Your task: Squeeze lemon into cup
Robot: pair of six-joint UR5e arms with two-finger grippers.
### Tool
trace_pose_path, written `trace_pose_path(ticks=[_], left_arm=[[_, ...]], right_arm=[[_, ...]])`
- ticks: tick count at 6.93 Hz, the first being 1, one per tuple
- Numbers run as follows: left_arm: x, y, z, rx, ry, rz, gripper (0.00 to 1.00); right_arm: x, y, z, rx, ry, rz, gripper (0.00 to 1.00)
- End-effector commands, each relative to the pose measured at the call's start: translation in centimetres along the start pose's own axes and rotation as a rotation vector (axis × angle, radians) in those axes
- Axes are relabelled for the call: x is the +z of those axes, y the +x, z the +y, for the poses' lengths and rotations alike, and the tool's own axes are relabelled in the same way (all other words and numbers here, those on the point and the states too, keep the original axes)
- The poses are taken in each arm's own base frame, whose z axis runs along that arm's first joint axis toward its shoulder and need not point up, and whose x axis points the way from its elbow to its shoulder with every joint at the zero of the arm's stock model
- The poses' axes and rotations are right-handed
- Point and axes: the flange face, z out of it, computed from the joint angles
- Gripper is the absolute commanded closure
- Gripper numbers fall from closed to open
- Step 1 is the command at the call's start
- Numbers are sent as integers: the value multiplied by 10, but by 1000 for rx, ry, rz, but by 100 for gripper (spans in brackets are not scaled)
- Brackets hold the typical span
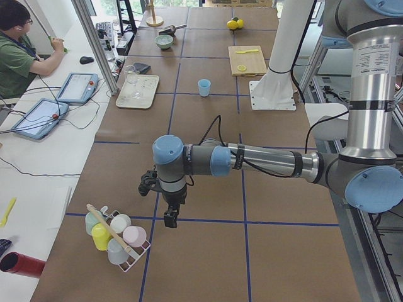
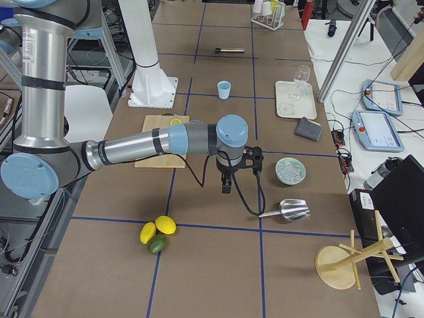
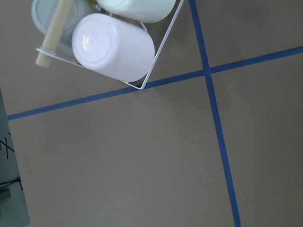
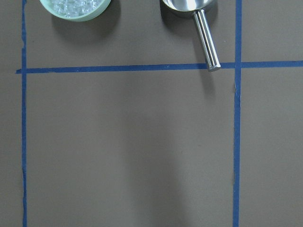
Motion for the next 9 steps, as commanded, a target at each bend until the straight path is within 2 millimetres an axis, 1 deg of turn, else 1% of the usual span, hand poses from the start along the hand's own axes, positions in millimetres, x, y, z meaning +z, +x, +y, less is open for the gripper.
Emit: trace_pose_path(ticks=[1, 3, 6, 9], left_arm=[[2, 6, 21, -13, -4, 58, 0], [4, 12, 21, -22, 4, 128, 0], [1, 14, 19, -21, 10, 129, 0], [2, 14, 19, -21, 8, 129, 0]], right_arm=[[1, 1, 4, 4, -2, -2, 0], [2, 2, 4, 7, -4, -1, 0], [3, 4, 4, 4, -7, -1, 0], [-1, 5, 5, 6, 2, -5, 0]])
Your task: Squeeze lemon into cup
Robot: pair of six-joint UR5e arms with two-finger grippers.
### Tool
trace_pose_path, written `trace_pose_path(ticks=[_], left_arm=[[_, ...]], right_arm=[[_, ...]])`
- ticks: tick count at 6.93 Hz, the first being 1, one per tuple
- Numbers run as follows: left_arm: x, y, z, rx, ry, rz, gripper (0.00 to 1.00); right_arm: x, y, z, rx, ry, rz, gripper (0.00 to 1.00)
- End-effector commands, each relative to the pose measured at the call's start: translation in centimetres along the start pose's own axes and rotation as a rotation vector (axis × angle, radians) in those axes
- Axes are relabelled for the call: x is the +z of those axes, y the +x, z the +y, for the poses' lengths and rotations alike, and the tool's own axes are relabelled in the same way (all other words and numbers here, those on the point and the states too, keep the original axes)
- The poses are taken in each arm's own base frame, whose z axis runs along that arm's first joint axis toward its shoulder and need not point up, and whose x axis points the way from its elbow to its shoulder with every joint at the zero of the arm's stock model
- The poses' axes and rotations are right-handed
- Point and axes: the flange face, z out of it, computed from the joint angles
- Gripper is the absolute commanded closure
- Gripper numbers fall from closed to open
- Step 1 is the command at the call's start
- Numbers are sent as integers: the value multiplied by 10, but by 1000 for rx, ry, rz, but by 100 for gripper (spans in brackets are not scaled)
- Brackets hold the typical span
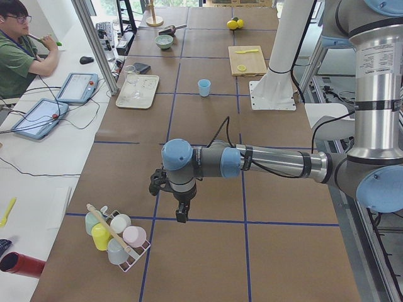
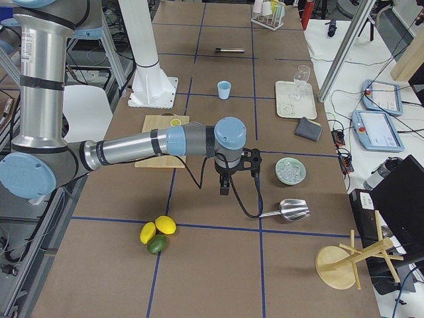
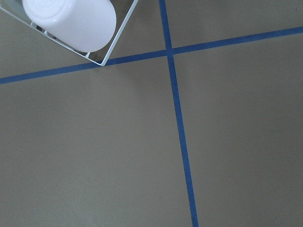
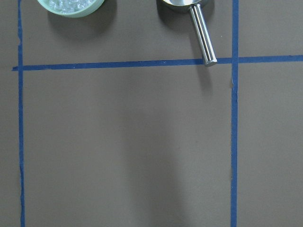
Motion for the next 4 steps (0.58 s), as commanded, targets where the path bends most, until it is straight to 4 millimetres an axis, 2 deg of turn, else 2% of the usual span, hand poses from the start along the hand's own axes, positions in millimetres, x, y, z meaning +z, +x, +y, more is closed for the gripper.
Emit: trace_pose_path(ticks=[1, 4], left_arm=[[1, 0, 0, 0, 0, 0, 0], [-1, 1, -1, 4, 4, -1, 0]], right_arm=[[-3, -1, 0, 0, 5, -4, 0], [-2, 2, 0, 4, 4, -1, 0]])
